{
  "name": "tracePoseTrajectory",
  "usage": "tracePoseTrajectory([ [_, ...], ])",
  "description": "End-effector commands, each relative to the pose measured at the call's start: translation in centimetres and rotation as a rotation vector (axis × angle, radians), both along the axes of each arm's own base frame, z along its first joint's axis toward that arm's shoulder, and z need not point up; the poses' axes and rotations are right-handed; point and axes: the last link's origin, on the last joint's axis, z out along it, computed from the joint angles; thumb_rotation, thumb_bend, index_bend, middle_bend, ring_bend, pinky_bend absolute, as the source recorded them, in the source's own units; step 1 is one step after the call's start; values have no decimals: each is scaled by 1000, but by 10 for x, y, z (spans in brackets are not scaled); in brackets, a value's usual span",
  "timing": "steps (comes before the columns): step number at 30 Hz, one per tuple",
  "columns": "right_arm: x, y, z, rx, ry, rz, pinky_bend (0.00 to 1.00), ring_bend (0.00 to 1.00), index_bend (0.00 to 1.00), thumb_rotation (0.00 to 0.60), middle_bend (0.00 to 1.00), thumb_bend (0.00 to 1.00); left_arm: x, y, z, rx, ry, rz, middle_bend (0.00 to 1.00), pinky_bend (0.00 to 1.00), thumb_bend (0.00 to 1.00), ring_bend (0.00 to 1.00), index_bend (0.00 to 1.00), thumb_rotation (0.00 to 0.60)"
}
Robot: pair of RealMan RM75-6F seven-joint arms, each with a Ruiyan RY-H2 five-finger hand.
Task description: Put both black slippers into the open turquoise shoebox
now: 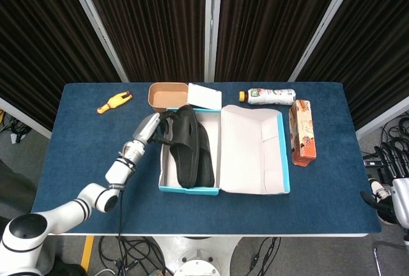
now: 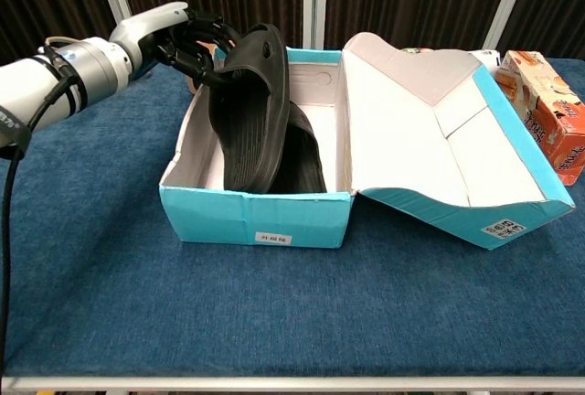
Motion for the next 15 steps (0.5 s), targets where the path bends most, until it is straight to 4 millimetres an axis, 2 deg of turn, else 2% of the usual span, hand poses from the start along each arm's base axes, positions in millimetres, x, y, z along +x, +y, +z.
tracePoseTrajectory([
  [1, 0, 0, 0, -1, 0, -1, 0, 0, 0, 600, 36, 51, -1, 1, -4, -10, 33, 14, 491, 550, 0, 549, 516, 600],
  [15, 0, 3, 1, -1, -1, -1, 0, 0, 0, 600, 36, 55, -8, 0, -7, -16, 194, 80, 485, 470, 0, 437, 486, 600],
])
